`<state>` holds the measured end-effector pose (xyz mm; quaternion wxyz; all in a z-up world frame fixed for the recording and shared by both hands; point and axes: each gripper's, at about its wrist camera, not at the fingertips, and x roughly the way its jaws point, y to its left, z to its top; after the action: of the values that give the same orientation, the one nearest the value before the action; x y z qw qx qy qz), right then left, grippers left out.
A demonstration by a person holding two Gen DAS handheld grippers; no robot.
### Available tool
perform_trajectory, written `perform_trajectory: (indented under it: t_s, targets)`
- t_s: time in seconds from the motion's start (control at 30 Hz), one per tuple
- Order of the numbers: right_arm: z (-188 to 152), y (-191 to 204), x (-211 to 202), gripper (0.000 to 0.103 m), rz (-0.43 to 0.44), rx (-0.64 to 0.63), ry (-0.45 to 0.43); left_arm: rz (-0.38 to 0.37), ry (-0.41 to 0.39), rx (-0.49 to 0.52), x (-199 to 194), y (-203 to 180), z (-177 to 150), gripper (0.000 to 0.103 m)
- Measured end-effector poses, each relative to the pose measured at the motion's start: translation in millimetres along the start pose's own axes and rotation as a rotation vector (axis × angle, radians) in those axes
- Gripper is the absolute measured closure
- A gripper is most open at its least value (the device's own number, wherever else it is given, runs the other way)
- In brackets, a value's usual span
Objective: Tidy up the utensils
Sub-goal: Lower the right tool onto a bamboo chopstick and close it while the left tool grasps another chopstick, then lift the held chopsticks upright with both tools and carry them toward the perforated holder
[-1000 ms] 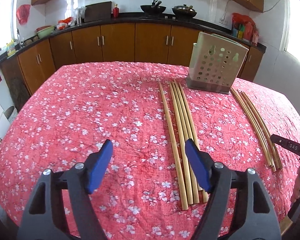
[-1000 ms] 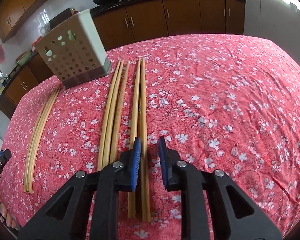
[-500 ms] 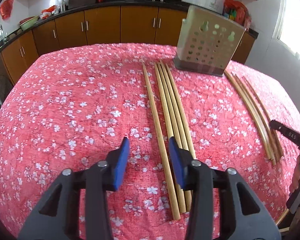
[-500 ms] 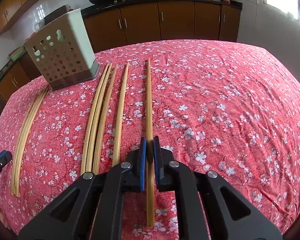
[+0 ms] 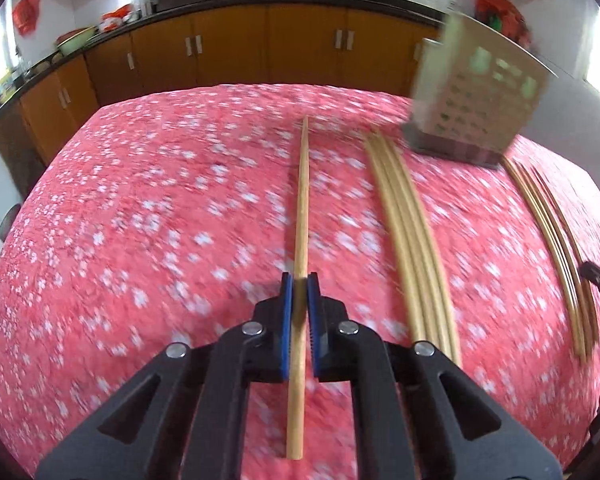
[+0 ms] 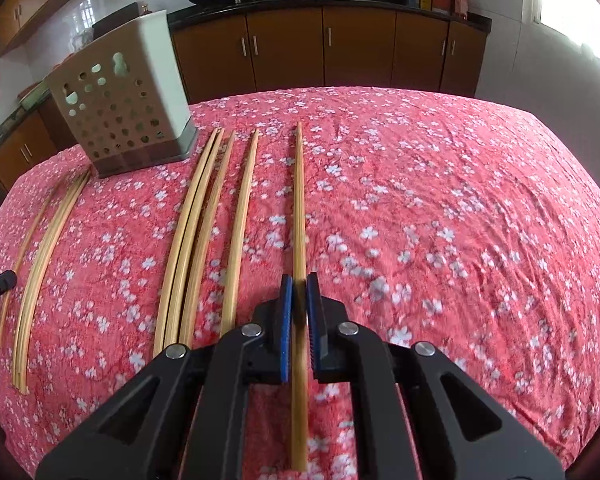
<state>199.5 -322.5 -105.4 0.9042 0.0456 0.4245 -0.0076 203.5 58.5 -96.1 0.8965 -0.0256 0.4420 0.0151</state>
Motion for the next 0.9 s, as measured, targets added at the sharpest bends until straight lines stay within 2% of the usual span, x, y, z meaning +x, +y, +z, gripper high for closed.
perform_trajectory:
  t_s: [0.17, 0.37, 0.77, 0.9]
  targets:
    - [21, -16, 16, 0.095, -0.030, 0.038, -0.016, 0.023, -0.020, 0.003, 9, 14, 10, 0.091]
    - [27, -28, 22, 0.095, -0.011, 0.072, -0.019, -0.030, -0.029, -0.026, 9, 26, 10, 0.090]
    - [7, -31, 7, 0.094, -0.010, 0.055, -0.027, -0.012, -0.026, 0.013, -2, 24, -4, 0.090]
    - [3, -30, 5, 0.095, -0.012, 0.051, -0.028, -0.009, -0.026, 0.007, -2, 25, -3, 0.095]
